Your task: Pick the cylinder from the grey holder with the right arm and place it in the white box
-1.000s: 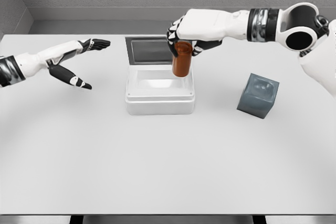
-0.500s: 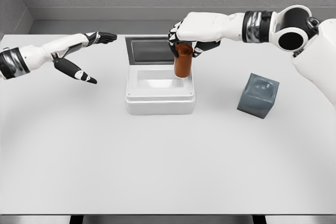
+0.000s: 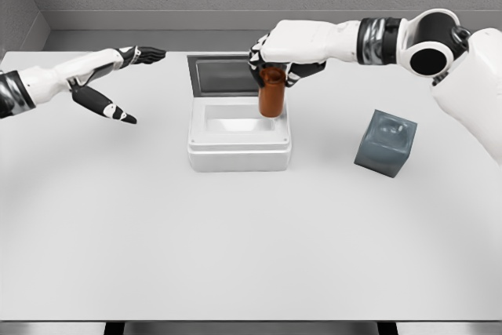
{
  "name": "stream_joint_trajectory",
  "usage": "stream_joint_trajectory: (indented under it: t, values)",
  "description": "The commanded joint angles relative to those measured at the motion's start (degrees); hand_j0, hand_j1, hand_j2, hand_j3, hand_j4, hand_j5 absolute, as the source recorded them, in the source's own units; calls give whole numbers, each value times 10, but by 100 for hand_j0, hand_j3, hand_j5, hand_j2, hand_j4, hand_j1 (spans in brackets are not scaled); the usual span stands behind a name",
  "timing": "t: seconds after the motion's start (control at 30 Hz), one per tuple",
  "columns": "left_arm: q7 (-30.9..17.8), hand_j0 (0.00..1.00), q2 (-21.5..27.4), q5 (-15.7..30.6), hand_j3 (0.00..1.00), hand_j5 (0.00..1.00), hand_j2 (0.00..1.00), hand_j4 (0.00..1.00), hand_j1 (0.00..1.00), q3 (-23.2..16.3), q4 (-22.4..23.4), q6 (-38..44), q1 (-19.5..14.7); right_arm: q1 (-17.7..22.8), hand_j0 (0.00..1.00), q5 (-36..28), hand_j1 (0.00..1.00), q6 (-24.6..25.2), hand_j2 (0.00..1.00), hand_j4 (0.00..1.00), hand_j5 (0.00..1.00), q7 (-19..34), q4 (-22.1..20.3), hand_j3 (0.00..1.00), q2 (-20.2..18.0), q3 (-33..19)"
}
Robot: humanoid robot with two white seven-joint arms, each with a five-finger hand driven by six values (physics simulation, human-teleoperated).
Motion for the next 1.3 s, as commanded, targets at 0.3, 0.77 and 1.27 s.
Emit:
stream_joint_trajectory:
  t: [0.3, 0.77, 1.27]
  values:
    - [0, 100, 0, 5, 100, 100, 100, 100, 100, 1, 0, 1, 0, -3, 100, 9, 100, 2, 100, 100, 100, 0, -21, 100, 0, -10]
    - [0, 100, -40, 2, 100, 100, 100, 100, 100, -1, 54, 27, -10, 101, 100, 8, 100, 2, 100, 100, 100, 0, 38, 100, -81, -175]
    - [0, 100, -104, -2, 100, 100, 100, 100, 100, -2, 91, 81, -49, 118, 100, 3, 100, 2, 100, 100, 100, 0, 38, 100, -121, -192]
